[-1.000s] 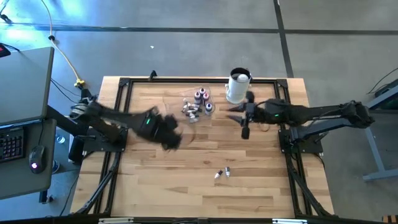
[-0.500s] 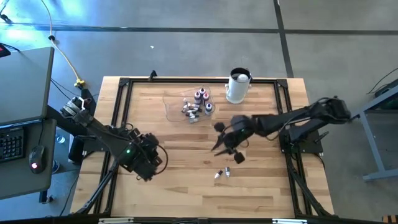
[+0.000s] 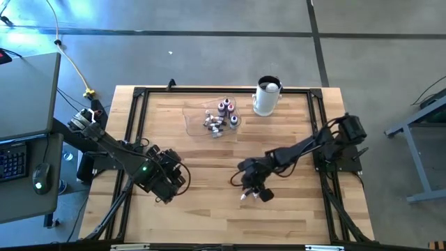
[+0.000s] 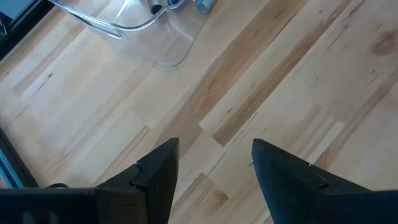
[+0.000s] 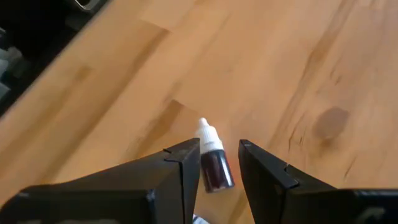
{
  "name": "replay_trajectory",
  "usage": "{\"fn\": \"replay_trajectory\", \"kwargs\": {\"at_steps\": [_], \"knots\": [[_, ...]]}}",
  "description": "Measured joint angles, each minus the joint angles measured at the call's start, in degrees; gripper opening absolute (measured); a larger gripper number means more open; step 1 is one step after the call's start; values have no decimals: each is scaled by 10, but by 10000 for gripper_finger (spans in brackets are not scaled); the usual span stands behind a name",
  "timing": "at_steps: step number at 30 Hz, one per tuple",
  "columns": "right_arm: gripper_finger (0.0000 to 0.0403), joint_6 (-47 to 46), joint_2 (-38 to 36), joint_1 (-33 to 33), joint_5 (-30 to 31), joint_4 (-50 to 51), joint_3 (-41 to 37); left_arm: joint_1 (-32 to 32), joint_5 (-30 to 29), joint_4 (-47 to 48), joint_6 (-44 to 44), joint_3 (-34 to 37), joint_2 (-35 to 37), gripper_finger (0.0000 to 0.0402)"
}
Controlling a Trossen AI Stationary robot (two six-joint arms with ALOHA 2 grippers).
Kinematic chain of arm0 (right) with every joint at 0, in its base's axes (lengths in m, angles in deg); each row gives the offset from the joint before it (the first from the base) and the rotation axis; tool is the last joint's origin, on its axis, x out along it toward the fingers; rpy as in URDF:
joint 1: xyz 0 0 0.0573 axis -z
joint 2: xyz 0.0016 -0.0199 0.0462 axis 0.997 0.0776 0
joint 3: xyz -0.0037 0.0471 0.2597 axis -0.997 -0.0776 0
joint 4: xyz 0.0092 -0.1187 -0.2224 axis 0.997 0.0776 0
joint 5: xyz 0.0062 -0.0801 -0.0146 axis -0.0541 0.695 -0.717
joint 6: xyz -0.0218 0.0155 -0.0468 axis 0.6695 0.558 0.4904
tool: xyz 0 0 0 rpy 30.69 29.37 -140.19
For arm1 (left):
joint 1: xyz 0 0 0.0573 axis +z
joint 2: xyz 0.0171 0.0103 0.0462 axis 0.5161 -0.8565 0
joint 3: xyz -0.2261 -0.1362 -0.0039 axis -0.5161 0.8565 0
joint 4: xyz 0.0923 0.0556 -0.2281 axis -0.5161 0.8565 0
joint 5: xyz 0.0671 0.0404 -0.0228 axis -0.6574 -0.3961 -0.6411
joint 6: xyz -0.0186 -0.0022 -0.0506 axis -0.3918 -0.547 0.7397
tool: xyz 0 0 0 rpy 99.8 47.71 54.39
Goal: Pick & Place food coloring
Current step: Put the small red food coloring bottle into the transparent container
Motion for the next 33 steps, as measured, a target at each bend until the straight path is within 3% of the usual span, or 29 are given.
{"fn": "replay_trajectory", "kwargs": {"at_steps": [3,19,26,33], "knots": [[107,-1,2,-7,29,0,0,0,0,-1,0,0,0,199],[182,-11,34,-29,64,-9,0,0,5,-9,0,0,0,199],[163,-10,69,-28,73,-22,3,0,6,-9,0,0,0,199],[101,19,71,-29,104,-69,0,0,5,-10,-14,0,0,199]]}}
